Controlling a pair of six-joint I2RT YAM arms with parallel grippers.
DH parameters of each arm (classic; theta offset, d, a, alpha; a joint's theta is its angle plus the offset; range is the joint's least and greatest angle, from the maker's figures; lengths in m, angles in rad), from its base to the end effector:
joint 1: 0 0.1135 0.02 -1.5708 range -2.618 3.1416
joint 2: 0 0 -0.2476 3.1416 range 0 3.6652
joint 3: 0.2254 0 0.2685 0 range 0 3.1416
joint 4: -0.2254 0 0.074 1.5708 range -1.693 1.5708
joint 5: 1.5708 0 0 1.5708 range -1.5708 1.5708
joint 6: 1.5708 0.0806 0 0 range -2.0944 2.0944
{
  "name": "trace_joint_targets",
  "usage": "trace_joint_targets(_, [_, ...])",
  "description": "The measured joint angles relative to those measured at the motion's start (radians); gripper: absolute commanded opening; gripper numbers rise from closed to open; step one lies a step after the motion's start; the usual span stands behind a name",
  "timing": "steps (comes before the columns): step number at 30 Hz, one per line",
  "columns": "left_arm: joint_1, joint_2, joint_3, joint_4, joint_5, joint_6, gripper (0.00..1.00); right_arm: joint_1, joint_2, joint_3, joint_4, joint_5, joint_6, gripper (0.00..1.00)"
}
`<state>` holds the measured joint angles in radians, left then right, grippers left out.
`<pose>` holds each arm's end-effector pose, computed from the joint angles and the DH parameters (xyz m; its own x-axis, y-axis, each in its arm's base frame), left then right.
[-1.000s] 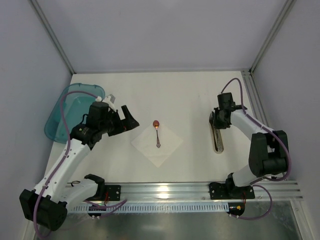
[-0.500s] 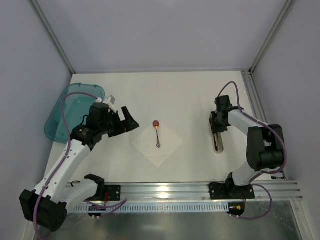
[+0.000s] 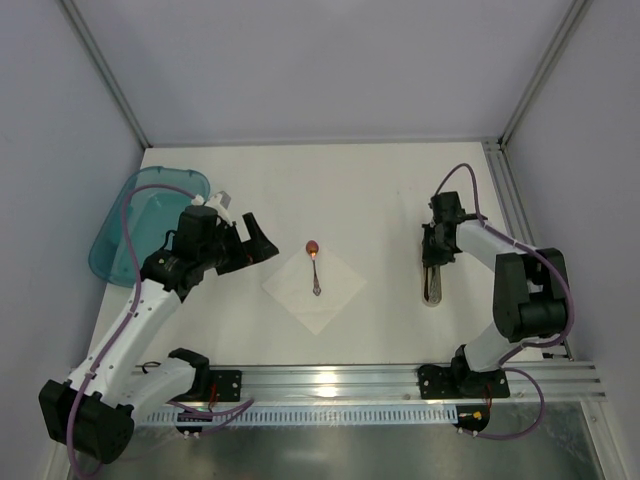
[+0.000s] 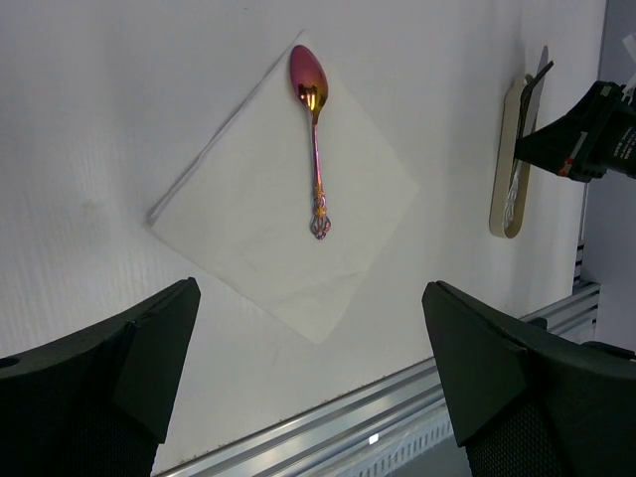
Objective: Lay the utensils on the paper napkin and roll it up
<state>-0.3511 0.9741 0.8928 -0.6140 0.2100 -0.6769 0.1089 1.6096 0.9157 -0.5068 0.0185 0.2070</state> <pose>0.2421 -0.1066 0.2590 -0.7738 -0.3690 -0.5149 0.0026 0.8110 -0.5851 0.3233 0.0338 0.0956 -0.9279 0.1053 -0.3575 0.0907 0.9942 0.0575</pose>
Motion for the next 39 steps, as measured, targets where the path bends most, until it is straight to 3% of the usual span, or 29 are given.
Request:
trace_joint_targets(20, [0.0,0.0,0.0,0.004,-0.003,0.001,1.0,0.025,-0.148,0.092,-0.119,-0.064,0.05,0.04])
trace_joint_targets(23, [0.0,0.003,0.0,0.003,-0.015,0.004,1.0,0.123,-0.168,0.118,-0.113,-0.05,0.115,0.04])
trace_joint_targets(29, [0.0,0.01,0.003,0.002,-0.032,0.006,1.0,0.45,-0.06,0.221,-0.059,0.005,0.279,0.04])
trace_joint_targets(39, [0.0,-0.016,0.005,-0.033,-0.072,0.017,1.0,0.626,0.232,0.427,-0.039,0.092,0.415,0.04])
